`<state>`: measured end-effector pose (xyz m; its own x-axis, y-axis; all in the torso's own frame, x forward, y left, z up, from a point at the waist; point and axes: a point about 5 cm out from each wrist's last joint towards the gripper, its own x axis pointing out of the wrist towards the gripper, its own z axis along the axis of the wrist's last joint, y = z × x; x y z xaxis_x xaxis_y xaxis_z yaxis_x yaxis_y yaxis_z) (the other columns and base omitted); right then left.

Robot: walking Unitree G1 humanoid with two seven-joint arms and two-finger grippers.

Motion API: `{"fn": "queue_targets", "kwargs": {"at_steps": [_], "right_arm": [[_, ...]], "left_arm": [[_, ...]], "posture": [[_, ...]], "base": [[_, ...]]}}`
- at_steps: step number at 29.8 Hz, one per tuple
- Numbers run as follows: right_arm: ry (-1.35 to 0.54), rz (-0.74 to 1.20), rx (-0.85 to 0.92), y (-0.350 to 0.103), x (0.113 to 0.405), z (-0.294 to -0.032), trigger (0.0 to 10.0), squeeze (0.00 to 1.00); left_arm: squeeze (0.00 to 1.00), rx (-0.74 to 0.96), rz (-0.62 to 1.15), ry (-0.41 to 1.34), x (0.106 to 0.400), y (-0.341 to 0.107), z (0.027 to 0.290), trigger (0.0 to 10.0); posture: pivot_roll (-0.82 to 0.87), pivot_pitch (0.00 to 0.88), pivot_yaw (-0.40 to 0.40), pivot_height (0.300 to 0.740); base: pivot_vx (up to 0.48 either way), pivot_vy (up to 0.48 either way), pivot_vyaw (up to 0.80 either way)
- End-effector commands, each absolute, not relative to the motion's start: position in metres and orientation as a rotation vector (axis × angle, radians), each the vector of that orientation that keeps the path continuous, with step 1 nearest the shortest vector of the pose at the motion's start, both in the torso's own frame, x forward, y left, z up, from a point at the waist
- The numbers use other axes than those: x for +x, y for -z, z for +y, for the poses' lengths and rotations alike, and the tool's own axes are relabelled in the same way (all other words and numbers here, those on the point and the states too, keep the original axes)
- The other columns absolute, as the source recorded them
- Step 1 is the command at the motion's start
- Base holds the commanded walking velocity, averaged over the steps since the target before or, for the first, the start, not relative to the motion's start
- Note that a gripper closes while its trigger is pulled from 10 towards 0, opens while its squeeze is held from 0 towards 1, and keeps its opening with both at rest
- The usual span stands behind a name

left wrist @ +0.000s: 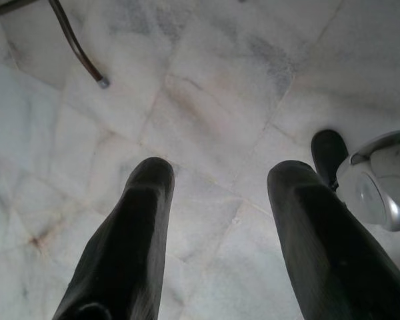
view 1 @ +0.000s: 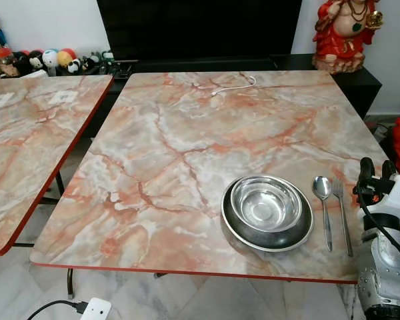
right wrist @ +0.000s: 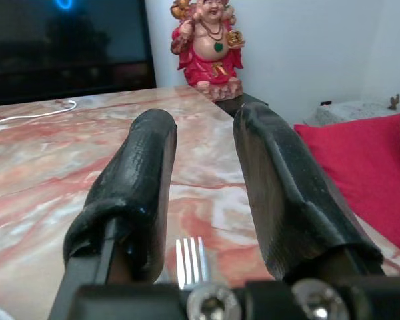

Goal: Setting the table

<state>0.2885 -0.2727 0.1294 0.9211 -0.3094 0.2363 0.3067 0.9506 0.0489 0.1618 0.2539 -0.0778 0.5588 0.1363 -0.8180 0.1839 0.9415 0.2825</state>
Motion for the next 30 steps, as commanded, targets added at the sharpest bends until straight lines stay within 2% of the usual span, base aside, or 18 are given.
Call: {"fn": "queue_targets", "kwargs": {"at_steps": [1, 30], "right_arm": [[0.301, -0.286, 0.020, -0.138, 0.289, -0.267, 10.0, 0.00], [0.160, -0.313, -0.079, -0.146, 0.294, -0.236, 10.0, 0.00]], "left_arm": [[0.00, 0.345, 0.998, 0.020, 0.158, 0.079, 0.256, 10.0], [0.00, 0.349, 0.989, 0.029, 0.160, 0.077, 0.259, 10.0]], "posture": [[0.02, 0.000, 0.039, 0.740], [0.03, 0.000, 0.052, 0.740]], "base": [[0.000, 0.476, 0.00], [0.000, 0.476, 0.00]]}}
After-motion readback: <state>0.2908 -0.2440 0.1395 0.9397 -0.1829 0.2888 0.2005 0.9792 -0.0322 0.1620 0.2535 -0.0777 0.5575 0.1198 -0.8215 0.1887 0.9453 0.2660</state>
